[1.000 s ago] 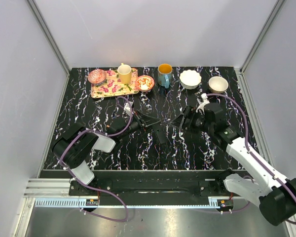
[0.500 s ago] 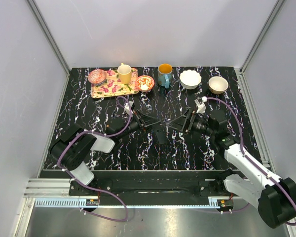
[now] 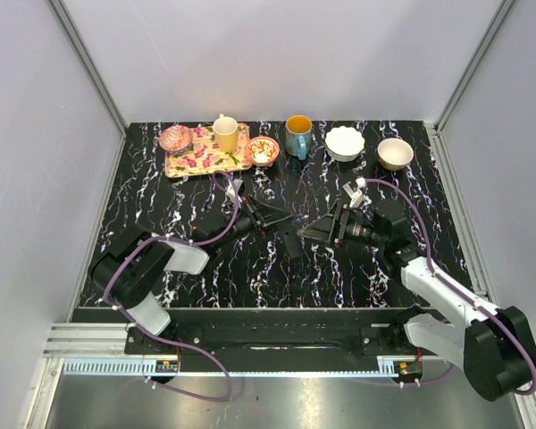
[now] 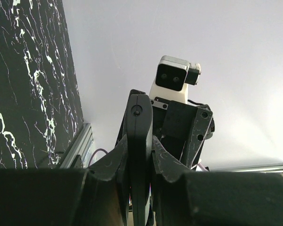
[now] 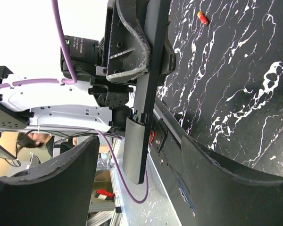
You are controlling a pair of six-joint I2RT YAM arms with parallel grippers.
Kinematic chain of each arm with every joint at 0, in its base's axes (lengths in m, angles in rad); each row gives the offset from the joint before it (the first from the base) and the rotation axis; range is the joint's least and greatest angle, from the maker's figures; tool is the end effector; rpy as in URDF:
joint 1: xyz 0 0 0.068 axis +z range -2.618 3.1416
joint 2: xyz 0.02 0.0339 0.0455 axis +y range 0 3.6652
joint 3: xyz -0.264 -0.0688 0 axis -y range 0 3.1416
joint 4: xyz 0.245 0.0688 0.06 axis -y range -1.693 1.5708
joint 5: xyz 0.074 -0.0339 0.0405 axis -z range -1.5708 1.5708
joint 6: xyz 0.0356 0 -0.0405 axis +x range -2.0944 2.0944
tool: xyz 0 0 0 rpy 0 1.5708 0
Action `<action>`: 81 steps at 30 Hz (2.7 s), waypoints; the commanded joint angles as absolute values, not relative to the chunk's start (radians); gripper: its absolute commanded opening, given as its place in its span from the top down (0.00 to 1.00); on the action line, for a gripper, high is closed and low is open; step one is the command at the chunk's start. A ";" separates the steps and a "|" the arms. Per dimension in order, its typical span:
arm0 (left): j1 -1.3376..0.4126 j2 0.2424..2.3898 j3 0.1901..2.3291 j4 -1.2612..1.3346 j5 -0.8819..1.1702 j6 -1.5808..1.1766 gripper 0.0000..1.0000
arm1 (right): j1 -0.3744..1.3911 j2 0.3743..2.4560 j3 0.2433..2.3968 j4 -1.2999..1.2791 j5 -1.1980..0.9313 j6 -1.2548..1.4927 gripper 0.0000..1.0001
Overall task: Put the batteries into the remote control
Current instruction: Load the battery cover into the remote control.
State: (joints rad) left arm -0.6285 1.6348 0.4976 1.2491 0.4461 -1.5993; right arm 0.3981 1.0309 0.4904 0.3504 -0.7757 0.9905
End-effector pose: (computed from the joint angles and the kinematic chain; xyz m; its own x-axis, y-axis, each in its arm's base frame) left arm 0.2334 -0.1886 0.1917 -0.8794 -0.4756 -0.0198 0.0653 -0.0792 -0.9947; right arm 0.1958 0.1094 0.2465 -0.8570 0.2873 -0.4277 -0.3536 0.2759 0.8938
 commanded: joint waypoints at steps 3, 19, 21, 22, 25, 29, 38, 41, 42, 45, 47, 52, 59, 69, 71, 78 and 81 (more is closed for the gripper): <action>-0.626 1.621 0.542 1.428 0.454 -1.611 1.00 | 0.396 1.075 0.486 0.483 -0.885 1.032 0.26; -0.638 1.621 0.554 1.410 0.449 -1.598 1.00 | 0.411 1.143 0.518 0.440 -0.927 1.009 0.38; -0.638 1.618 0.554 1.408 0.451 -1.598 1.00 | 0.419 1.152 0.523 0.434 -0.928 1.005 0.40; -0.638 1.618 0.555 1.408 0.449 -1.598 1.00 | 0.420 1.155 0.523 0.436 -0.924 1.005 0.40; -0.640 1.618 0.557 1.404 0.449 -1.597 1.00 | 0.429 1.167 0.531 0.437 -0.920 1.006 0.43; -0.643 1.618 0.557 1.402 0.451 -1.597 1.00 | 0.442 1.184 0.543 0.431 -0.911 1.006 0.46; -0.646 1.608 0.552 1.393 0.453 -1.589 1.00 | 0.459 1.207 0.569 0.390 -0.896 0.988 0.53; -0.646 1.601 0.549 1.378 0.457 -1.582 1.00 | 0.460 1.206 0.583 0.347 -0.888 0.963 0.55; -0.644 1.598 0.548 1.373 0.460 -1.577 1.00 | 0.462 1.206 0.586 0.333 -0.887 0.950 0.56; -0.644 1.591 0.551 1.355 0.468 -1.566 1.00 | 0.463 1.207 0.601 0.278 -0.877 0.921 0.58; -0.644 1.586 0.552 1.345 0.471 -1.563 1.00 | 0.465 1.207 0.606 0.261 -0.874 0.913 0.59; -0.644 1.575 0.552 1.330 0.480 -1.555 1.00 | 0.468 1.207 0.615 0.225 -0.859 0.896 0.62; -0.644 1.562 0.545 1.327 0.488 -1.552 1.00 | 0.468 1.221 0.621 0.222 -0.854 0.900 0.78; -0.647 1.549 0.538 1.313 0.506 -1.540 1.00 | 0.469 1.233 0.627 0.235 -0.842 0.919 1.00; -0.650 1.546 0.532 1.313 0.515 -1.539 1.00 | 0.469 1.232 0.627 0.236 -0.835 0.923 1.00; -0.670 1.534 0.523 1.315 0.540 -1.525 1.00 | 0.469 1.232 0.630 0.255 -0.775 0.953 1.00; -0.693 1.514 0.514 1.316 0.545 -1.516 1.00 | 0.469 1.239 0.640 0.265 -0.741 0.969 1.00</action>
State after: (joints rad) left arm -0.6407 1.6009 0.5140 1.2022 0.4664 -1.5005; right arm 0.4664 1.2156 0.6022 0.2623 -0.8951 0.9592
